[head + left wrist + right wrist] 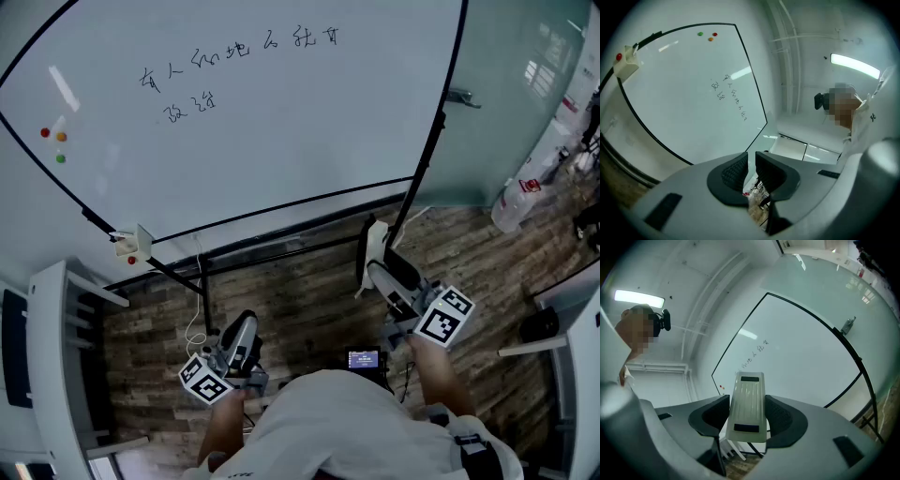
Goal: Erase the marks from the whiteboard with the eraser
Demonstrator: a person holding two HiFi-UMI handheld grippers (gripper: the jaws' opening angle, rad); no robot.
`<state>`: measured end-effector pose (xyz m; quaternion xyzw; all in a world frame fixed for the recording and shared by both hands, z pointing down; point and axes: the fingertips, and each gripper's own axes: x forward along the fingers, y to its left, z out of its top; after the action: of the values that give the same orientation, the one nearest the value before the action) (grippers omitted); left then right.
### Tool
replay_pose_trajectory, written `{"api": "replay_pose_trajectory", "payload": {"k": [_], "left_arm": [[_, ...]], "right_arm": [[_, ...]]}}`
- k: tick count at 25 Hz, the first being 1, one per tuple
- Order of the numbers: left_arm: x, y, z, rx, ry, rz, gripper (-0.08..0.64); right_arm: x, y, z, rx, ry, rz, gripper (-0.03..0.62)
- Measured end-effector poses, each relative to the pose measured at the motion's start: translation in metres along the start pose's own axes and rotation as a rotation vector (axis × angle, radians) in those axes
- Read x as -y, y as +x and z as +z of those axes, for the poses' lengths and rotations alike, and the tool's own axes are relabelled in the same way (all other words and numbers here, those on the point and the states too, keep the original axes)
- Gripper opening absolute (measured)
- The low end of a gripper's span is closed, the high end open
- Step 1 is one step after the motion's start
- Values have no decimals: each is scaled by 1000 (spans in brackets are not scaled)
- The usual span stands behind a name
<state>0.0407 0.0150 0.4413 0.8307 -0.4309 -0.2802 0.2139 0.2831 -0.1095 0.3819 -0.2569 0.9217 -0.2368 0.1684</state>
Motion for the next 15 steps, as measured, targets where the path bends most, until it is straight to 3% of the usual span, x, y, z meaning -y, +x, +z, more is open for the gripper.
{"api": "replay_pose_trajectory", "payload": {"k": [15], "left_arm": [[-6, 21, -3, -3, 11, 0, 41]], "right_arm": [[23, 1, 8, -5, -13, -35, 256]]}}
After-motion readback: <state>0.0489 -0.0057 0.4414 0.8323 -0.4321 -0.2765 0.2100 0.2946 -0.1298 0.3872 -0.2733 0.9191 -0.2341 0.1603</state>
